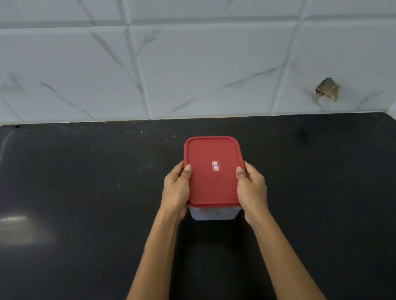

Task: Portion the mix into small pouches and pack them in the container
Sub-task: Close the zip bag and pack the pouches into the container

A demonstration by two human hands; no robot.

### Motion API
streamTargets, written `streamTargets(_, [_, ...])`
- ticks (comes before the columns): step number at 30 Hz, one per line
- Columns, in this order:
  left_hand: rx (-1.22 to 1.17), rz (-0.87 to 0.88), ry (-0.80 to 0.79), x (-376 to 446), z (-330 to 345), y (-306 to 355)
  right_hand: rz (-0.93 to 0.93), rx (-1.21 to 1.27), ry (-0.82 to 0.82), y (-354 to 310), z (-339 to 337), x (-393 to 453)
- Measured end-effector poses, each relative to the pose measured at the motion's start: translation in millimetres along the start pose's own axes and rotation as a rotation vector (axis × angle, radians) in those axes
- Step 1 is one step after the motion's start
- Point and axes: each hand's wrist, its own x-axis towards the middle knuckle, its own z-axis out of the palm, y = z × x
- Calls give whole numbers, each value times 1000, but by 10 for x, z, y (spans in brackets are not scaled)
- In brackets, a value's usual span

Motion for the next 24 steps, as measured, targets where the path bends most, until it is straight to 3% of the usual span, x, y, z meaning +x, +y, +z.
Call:
streamTargets(7, [64, -22, -5, -256, 512, -165, 21, -31, -1, 124, -565, 5])
streamTargets(13, [239, -41, 79, -326, 597, -159, 55, -33, -122, 148, -718, 38])
streamTargets(16, [493, 193, 319, -522, 796, -89, 52, -10, -145, 147, -978, 50])
streamTargets(18, [412, 447, 437, -762, 1104, -51, 6, -44, -77, 162, -1353, 82])
streamTargets(19, [329, 541, 432, -862, 1304, -72, -12, -68, -29, 192, -1590, 119])
streamTargets(21, [195, 599, 271, -995, 1779, -245, -21, -87, 100, 302, -2134, 206])
streamTargets(24, [142, 381, -92, -1214, 2619, -720, 21, -141, 330, 562, -3021, 247])
